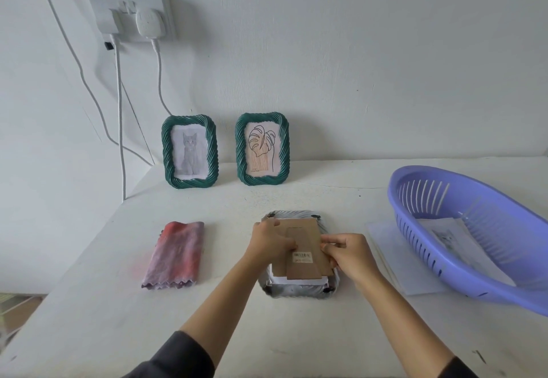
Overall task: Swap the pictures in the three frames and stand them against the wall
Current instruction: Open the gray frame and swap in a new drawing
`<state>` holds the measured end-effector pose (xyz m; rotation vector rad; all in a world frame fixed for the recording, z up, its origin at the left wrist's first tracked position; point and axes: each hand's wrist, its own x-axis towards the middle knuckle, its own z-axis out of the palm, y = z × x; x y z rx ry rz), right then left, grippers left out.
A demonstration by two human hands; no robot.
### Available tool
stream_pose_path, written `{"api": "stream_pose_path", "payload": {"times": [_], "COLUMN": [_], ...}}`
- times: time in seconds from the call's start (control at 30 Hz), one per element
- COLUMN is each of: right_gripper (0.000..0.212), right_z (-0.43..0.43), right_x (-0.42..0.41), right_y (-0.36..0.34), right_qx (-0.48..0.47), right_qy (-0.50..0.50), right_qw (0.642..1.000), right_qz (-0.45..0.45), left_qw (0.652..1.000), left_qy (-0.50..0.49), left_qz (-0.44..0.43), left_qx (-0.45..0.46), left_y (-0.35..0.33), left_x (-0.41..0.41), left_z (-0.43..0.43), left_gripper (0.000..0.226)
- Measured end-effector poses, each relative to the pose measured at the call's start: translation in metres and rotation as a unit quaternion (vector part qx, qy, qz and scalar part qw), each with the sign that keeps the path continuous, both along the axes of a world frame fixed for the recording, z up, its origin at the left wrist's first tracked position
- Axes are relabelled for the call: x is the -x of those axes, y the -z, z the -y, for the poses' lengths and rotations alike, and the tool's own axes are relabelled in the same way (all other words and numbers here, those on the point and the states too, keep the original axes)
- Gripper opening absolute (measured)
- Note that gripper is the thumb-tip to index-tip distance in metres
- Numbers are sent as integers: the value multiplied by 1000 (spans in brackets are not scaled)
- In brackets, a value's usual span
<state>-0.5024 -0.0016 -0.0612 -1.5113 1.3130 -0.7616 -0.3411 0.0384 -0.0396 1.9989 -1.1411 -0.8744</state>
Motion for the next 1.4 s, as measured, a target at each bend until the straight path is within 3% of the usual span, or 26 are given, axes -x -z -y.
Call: {"api": "stream_pose_path", "payload": {"times": [0.17,0.3,0.4,0.53,0.67,0.93,1.1,1.3,1.4], "right_gripper": [22,23,25,24,22,24,22,23,20], "right_z": [0,-2,-5,-6,-6,1,8,7,2], "right_x": [-1,-2,-3,-5,-7,-19,-26,-27,-20], "right_y": [0,-4,-8,-11,-14,-19,-18,-20,-23], "right_qx": [-8,-8,-4,11,28,63,73,93,104], "right_qy": [9,9,7,5,-2,-28,-29,-31,-49], "right_qw": [1000,999,998,996,993,951,928,922,933], "right_qz": [-16,-46,-65,-84,-118,-300,-366,-375,-340], "left_qw": [999,998,997,989,987,978,978,978,979], "left_qy": [11,-8,-3,33,40,58,58,70,57], "left_qz": [45,62,83,140,159,199,201,195,191], "left_qx": [15,13,5,-13,-7,-5,-12,-18,34], "left_y": [4,8,10,6,7,10,11,8,3], "left_x": [0,-5,-6,-4,-4,-4,-5,-7,-13], "left_z": [-1,-5,-6,-7,-8,-8,-5,-9,-14], "left_gripper": [55,63,55,27,27,32,42,35,24]}}
